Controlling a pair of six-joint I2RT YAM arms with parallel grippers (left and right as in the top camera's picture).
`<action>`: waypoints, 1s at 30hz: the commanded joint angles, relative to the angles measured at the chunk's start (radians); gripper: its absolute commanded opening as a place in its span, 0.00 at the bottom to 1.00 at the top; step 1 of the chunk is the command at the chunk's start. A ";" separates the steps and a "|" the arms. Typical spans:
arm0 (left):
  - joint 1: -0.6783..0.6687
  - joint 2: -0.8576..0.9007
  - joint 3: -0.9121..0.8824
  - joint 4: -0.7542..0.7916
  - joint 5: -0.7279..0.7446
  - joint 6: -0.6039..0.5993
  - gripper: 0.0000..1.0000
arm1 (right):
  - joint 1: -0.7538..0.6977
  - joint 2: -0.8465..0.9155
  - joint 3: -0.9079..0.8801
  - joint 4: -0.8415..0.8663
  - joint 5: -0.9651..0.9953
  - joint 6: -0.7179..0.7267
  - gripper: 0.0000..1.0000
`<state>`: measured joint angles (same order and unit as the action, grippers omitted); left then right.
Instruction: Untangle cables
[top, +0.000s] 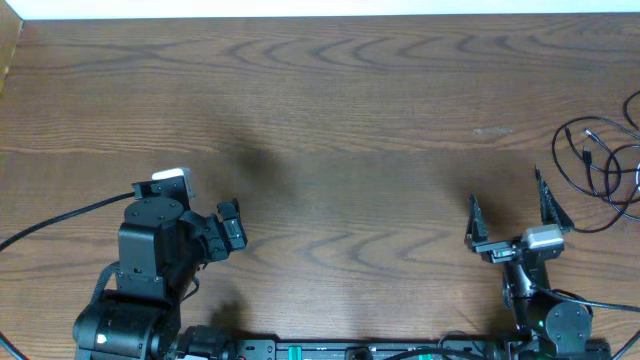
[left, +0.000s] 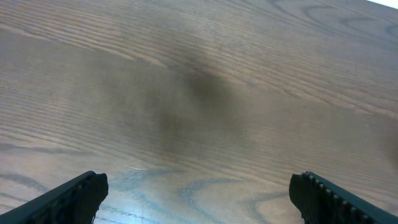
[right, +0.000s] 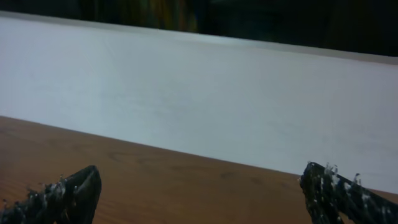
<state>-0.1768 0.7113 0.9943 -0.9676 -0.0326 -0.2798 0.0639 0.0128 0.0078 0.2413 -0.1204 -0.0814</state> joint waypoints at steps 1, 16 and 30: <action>0.002 0.000 -0.002 0.001 -0.013 0.017 0.99 | -0.008 -0.008 -0.002 -0.052 0.024 -0.068 0.99; 0.002 0.000 -0.002 0.001 -0.013 0.017 0.99 | -0.011 -0.007 -0.002 -0.311 0.024 -0.069 0.99; 0.002 0.000 -0.002 0.001 -0.013 0.017 0.99 | -0.011 -0.007 -0.002 -0.311 0.024 -0.069 0.99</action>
<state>-0.1768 0.7113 0.9943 -0.9680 -0.0326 -0.2798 0.0566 0.0120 0.0067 -0.0639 -0.0998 -0.1440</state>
